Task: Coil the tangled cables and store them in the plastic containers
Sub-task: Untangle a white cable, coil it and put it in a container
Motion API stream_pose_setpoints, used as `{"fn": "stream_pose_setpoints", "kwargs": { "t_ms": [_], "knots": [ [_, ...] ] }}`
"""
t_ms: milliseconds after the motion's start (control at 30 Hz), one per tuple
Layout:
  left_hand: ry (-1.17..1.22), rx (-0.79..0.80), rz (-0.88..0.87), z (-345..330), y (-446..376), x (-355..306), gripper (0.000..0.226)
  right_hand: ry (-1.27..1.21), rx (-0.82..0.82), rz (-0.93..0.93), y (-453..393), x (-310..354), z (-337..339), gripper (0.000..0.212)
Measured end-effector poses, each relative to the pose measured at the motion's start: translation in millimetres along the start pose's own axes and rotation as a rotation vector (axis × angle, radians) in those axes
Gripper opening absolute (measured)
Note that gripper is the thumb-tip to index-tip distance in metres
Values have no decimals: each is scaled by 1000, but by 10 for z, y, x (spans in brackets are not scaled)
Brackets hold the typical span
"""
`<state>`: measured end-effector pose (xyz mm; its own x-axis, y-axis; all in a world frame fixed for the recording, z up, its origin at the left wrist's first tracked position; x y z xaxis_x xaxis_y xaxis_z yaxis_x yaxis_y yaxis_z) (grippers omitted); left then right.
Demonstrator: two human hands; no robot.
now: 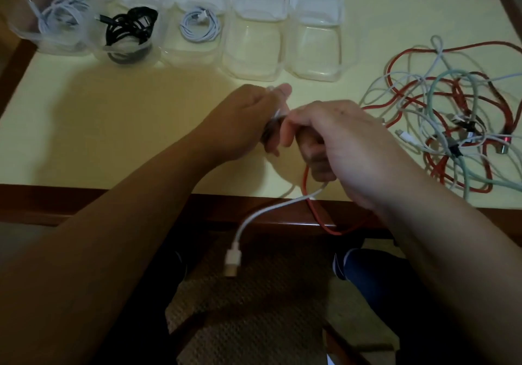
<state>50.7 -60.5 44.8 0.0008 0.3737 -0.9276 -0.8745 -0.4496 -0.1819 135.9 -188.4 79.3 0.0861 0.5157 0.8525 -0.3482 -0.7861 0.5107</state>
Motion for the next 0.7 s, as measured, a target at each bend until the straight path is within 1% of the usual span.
{"fn": "stream_pose_setpoints", "kwargs": {
  "t_ms": [67, 100, 167, 200, 267, 333, 433, 500, 567, 633, 700],
  "knots": [
    [105, 149, 51, -78, 3, -21, 55, 24, -67, 112, -12, -12, 89, 44],
    [241, 210, 102, -119, 8, -37, 53, 41, -112, 158, -28, -33, 124, 43],
    [544, 324, 231, -179, 24, -88, 60, 28, -180, 212, -63, -77, 163, 42],
    [650, 375, 262, -198, 24, -118, 61, 6, -198, 227, -79, -92, 164, 41],
    [805, 428, 265, -216, 15, -153, 61, -36, -221, 247, -98, -94, 159, 38],
    [941, 439, 283, -233, 11, -141, 61, -61, -248, 262, -100, -85, 153, 37],
    [1096, 440, 323, -272, 12, -101, 55, -70, -278, 262, -108, -101, 128, 36],
    [1187, 449, 341, -277, 13, -86, 53, -115, -317, 221, -138, -131, 150, 36],
    [1285, 448, 347, -283, 13, -88, 53, -133, -354, 167, -188, -172, 206, 41],
    [1413, 382, 360, -309, 2, -75, 52, -32, -346, 157, -248, -226, 221, 47],
    [1598, 262, 374, -319, -9, -22, 54, 77, -314, 142, -306, -314, 172, 43]
  ]
}}
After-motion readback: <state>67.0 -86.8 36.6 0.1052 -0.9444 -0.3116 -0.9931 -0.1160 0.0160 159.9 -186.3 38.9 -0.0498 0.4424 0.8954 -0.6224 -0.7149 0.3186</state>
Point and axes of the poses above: each hand's wrist, its own y-axis away from the middle knuckle, its own z-axis out of the back of the hand, x = y × z, the point moved 3 cm from there along -y, towards the middle knuckle, and after that the axes turned 13 degrees about -z, right-handed, at the moved point
